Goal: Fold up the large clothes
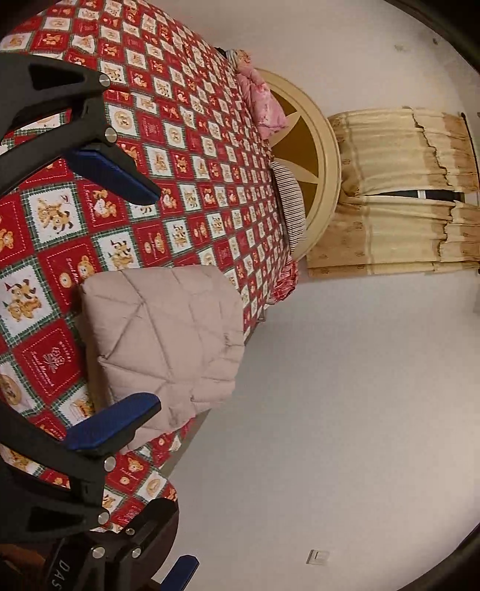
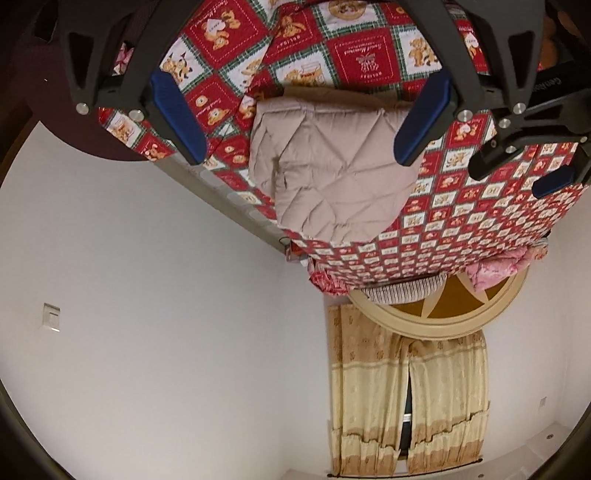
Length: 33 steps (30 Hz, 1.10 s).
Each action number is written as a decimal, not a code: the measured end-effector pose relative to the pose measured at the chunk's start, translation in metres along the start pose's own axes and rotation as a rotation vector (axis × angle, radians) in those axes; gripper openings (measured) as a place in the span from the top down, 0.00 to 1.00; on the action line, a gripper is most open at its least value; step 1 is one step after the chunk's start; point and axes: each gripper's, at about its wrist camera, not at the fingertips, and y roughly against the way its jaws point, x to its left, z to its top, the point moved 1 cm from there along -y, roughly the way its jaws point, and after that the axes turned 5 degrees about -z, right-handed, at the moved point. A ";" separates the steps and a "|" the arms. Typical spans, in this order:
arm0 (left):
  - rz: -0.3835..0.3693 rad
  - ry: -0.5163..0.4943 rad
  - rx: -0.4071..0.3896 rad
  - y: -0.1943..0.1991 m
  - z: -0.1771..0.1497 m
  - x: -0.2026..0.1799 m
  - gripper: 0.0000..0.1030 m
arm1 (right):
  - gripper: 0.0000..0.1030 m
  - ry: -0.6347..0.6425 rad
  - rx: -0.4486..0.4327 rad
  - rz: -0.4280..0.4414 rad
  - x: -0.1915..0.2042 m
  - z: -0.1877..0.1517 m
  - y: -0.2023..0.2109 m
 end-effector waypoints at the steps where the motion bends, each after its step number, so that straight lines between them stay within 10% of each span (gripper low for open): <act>1: -0.001 -0.003 -0.007 0.001 0.001 -0.002 0.01 | 0.00 -0.005 -0.006 0.000 0.000 0.002 0.000; 33: 0.039 -0.018 -0.023 -0.002 -0.004 -0.002 0.01 | 0.00 -0.028 -0.033 0.012 -0.010 0.010 -0.007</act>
